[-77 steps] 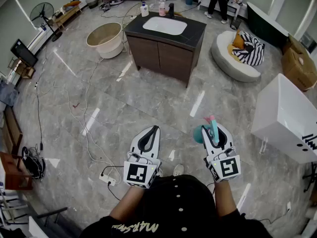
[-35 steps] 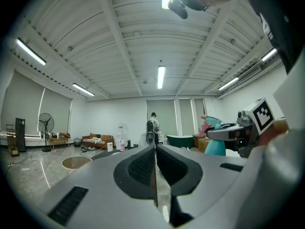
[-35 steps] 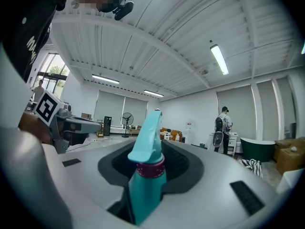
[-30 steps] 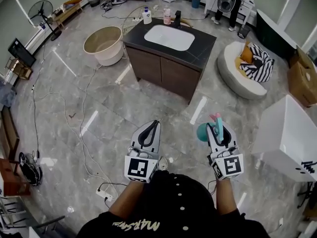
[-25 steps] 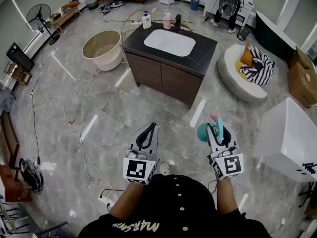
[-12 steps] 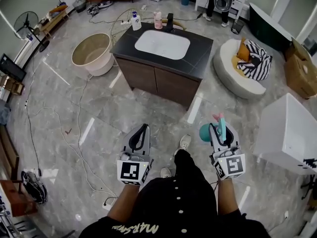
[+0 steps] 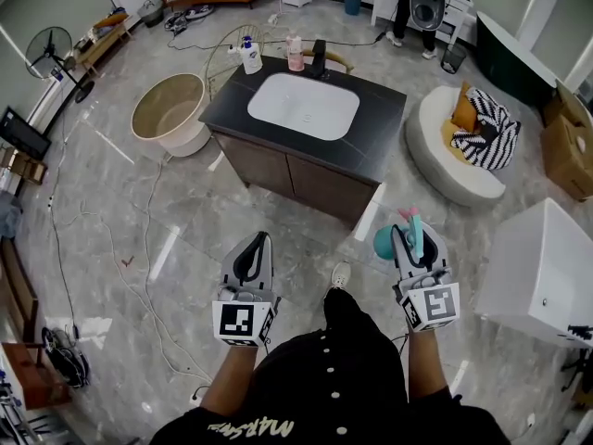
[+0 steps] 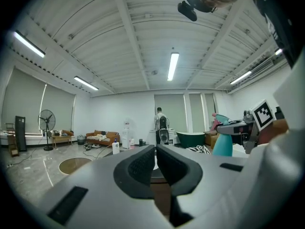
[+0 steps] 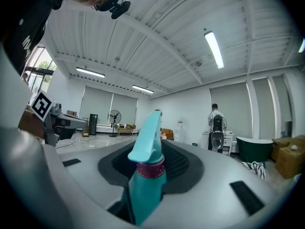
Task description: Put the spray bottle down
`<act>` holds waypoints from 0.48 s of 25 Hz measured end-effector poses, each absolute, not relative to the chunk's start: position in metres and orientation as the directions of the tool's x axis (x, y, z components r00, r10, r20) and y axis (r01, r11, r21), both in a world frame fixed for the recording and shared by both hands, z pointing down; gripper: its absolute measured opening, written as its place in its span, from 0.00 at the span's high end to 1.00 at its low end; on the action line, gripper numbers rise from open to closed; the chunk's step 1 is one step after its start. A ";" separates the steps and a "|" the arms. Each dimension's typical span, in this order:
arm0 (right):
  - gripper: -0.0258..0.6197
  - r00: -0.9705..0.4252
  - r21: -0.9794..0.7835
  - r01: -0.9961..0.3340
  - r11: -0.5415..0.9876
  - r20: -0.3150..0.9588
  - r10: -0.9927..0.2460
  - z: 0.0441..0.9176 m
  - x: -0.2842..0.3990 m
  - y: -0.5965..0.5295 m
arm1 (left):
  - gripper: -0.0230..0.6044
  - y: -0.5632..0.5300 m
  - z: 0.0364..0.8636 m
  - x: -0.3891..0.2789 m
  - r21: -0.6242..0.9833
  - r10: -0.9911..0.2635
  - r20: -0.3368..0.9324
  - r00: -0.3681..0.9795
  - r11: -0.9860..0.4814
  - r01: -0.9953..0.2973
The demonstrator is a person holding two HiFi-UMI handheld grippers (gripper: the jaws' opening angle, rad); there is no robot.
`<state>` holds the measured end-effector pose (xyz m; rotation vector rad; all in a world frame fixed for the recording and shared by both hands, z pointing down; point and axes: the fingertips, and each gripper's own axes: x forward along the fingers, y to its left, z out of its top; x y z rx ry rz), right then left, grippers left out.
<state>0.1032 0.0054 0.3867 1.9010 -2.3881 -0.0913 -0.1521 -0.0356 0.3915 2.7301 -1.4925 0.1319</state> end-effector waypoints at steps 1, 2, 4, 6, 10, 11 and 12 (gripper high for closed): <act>0.77 -0.227 0.102 -0.968 0.229 0.030 -0.973 0.384 0.109 -0.010 | 0.93 -0.049 0.389 -0.148 -0.020 -0.844 0.087 0.530 -0.533 -0.846; 0.77 -0.233 0.103 -0.967 0.235 0.027 -0.972 0.381 0.116 -0.026 | 0.93 -0.064 0.385 -0.143 -0.022 -0.848 0.085 0.523 -0.526 -0.850; 0.77 -0.247 0.106 -0.963 0.248 0.024 -0.969 0.374 0.129 -0.058 | 0.93 -0.093 0.378 -0.132 -0.026 -0.857 0.079 0.508 -0.512 -0.859; 0.77 -0.261 0.107 -0.959 0.262 0.021 -0.965 0.369 0.142 -0.087 | 0.93 -0.121 0.372 -0.121 -0.030 -0.868 0.074 0.492 -0.495 -0.868; 0.77 -0.279 0.113 -0.954 0.278 0.010 -0.960 0.361 0.167 -0.141 | 0.93 -0.171 0.363 -0.099 -0.034 -0.881 0.061 0.468 -0.471 -0.882; 0.77 -0.283 0.114 -0.952 0.282 0.008 -0.959 0.360 0.172 -0.153 | 0.93 -0.182 0.362 -0.093 -0.035 -0.884 0.058 0.463 -0.466 -0.884; 0.77 -0.290 0.116 -0.950 0.289 0.008 -0.957 0.360 0.177 -0.164 | 0.93 -0.191 0.361 -0.088 -0.035 -0.887 0.056 0.458 -0.460 -0.887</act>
